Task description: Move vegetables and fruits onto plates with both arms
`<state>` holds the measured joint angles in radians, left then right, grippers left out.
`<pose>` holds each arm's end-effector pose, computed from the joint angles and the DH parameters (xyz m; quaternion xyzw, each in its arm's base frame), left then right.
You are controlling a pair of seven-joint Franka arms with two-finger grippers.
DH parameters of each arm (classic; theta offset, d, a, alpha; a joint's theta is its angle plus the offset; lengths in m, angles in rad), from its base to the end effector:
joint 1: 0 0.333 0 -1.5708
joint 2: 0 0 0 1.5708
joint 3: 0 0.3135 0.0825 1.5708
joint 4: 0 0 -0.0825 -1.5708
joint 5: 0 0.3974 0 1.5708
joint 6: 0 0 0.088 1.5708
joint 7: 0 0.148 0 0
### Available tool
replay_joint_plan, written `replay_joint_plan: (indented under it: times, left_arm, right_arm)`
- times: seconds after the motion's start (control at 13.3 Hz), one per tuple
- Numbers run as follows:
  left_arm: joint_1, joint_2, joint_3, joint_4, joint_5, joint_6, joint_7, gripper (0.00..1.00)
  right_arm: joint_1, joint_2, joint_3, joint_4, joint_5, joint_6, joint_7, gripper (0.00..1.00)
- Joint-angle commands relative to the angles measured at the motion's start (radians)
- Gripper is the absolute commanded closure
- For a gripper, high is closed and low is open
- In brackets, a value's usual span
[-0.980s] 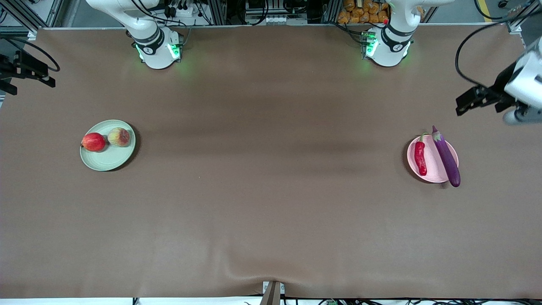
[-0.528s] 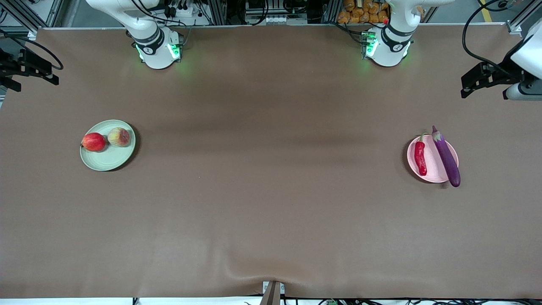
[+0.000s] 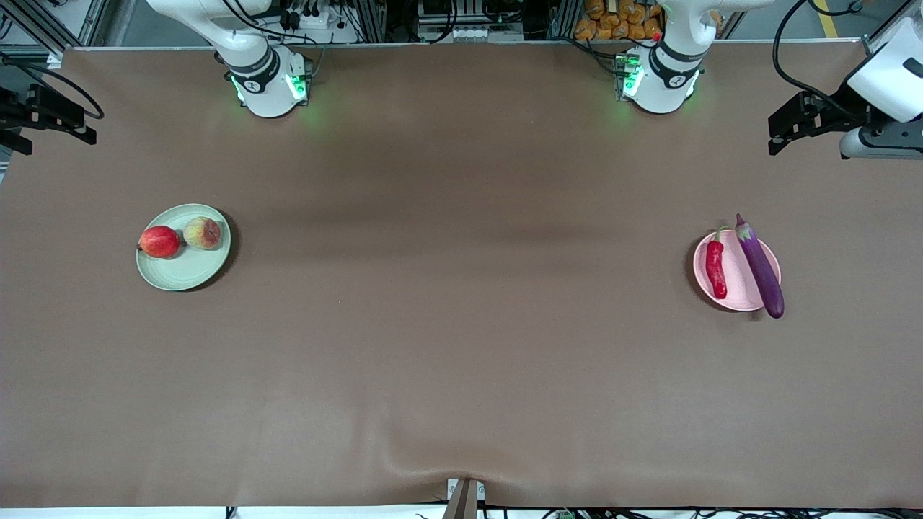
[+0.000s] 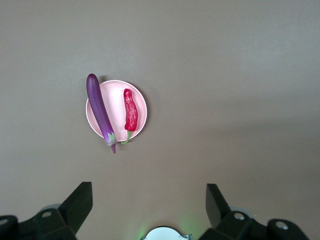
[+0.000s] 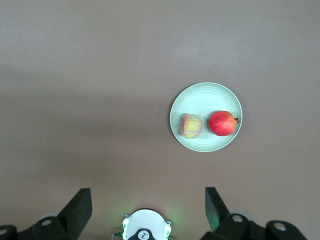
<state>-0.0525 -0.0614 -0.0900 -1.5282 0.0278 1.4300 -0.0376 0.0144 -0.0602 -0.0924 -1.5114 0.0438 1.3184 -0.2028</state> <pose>0.5274 -0.0727 0.6231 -0.9984 0.0506 0.0170 0.0182 0.5148 -0.0345 0.6219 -0.9953 -0.0665 0.0624 0.0333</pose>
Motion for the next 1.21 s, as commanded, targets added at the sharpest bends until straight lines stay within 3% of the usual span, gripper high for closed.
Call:
replay_joint_plan:
  times: [0.0, 0.23, 0.45, 1.13]
  left_arm:
    - [0.016, 0.005, -0.007, 0.014, -0.019, -0.017, -0.002, 0.0]
    - [0.017, 0.005, -0.004, 0.014, -0.019, -0.017, -0.004, 0.0]
    - [0.019, 0.015, 0.0, 0.016, -0.02, -0.017, 0.004, 0.0]
    - [0.014, 0.018, -0.004, 0.011, -0.022, -0.017, 0.004, 0.0]
  right_arm:
    - [-0.037, -0.027, 0.04, -0.024, -0.01, 0.002, 0.014, 0.0]
    - [-0.034, -0.021, 0.039, -0.01, -0.012, 0.002, 0.011, 0.0]
    - [-0.042, 0.011, 0.037, 0.069, -0.018, -0.004, 0.006, 0.0]
    - [-0.04, 0.014, 0.034, 0.065, -0.036, -0.036, 0.014, 0.0]
